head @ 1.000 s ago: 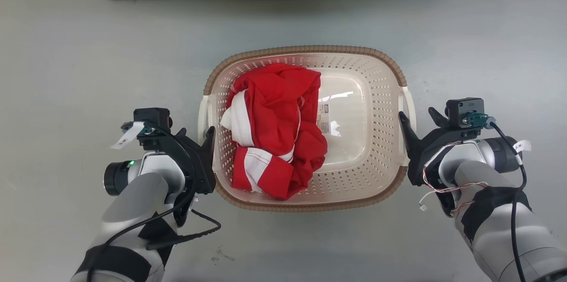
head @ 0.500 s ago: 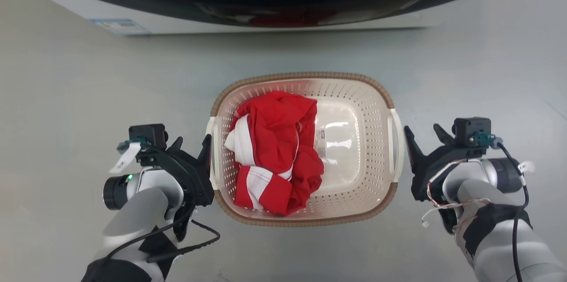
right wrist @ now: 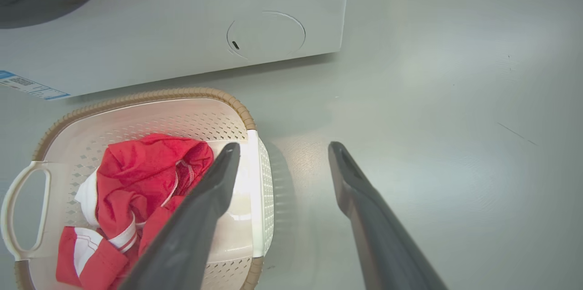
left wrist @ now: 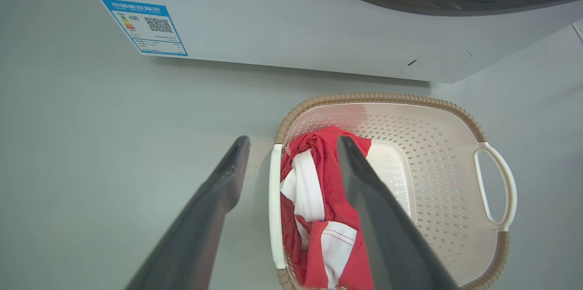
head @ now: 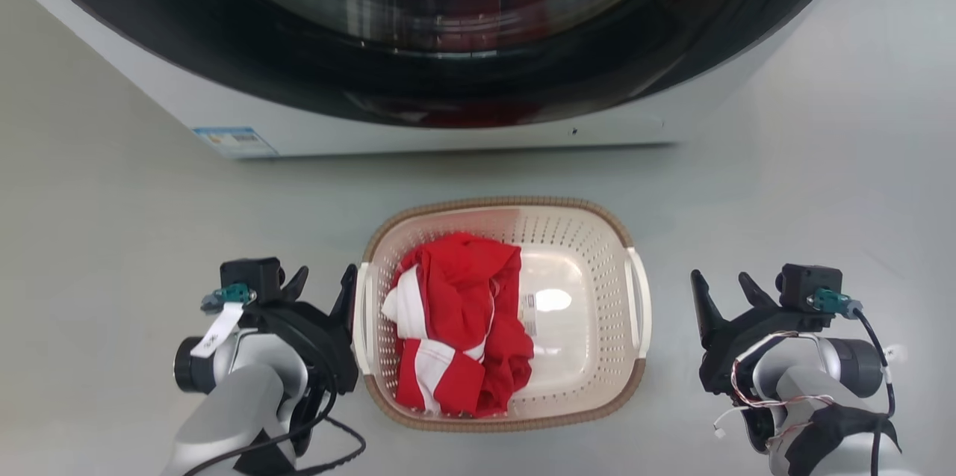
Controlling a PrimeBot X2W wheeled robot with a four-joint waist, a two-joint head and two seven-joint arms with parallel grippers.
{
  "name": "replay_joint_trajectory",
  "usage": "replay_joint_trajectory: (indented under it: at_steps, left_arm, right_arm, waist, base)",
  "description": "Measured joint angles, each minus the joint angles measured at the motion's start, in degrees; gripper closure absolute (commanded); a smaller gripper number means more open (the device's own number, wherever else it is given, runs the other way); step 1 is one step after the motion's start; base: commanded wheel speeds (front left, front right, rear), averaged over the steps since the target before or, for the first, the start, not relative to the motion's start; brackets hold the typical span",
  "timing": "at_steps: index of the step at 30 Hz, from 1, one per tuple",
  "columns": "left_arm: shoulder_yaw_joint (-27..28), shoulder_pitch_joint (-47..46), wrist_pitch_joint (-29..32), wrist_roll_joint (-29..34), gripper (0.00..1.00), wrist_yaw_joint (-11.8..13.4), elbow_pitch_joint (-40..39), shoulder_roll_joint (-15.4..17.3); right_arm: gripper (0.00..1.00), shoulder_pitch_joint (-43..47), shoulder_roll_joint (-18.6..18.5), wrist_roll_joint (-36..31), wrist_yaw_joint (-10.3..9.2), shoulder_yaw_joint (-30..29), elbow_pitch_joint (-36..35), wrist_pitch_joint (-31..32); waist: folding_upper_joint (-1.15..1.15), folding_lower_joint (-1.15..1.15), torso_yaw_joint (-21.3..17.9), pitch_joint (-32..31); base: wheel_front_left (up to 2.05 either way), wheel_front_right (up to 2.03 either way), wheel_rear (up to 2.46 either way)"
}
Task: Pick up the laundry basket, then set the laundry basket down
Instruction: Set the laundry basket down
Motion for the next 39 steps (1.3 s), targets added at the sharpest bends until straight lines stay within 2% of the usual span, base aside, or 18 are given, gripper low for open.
replay_joint_trajectory:
  at_steps: [7,18,28,39]
  left_arm:
    - [0.4,3.9,0.0,1.3,0.0,0.2,-4.0,2.2]
    - [4.7,11.0,0.0,5.2,0.0,5.0,-19.1,5.2]
    - [7.9,21.3,0.0,11.0,0.0,10.4,-37.4,8.4]
    - [11.1,34.1,0.0,15.4,0.0,12.7,-54.8,10.0]
  right_arm:
    - [0.0,4.2,-0.9,0.4,-1.0,-2.6,-5.8,0.0]
    - [0.0,12.1,-3.8,-1.3,-4.61,-6.3,-19.8,0.0]
    - [0.0,20.5,-5.9,-6.6,-8.45,-8.1,-34.6,0.0]
    - [0.0,31.6,-6.8,-10.7,-10.72,-10.9,-49.5,0.0]
  waist:
    - [0.0,0.01,-0.4,-5.9]
    - [-0.01,0.0,-0.5,-14.6]
    - [0.0,0.01,-0.5,-20.0]
    - [0.0,0.01,-0.8,-23.8]
  base:
    - [0.0,0.0,0.0]
    - [0.0,0.0,0.0]
    - [0.0,0.0,0.0]
    - [0.0,0.0,0.0]
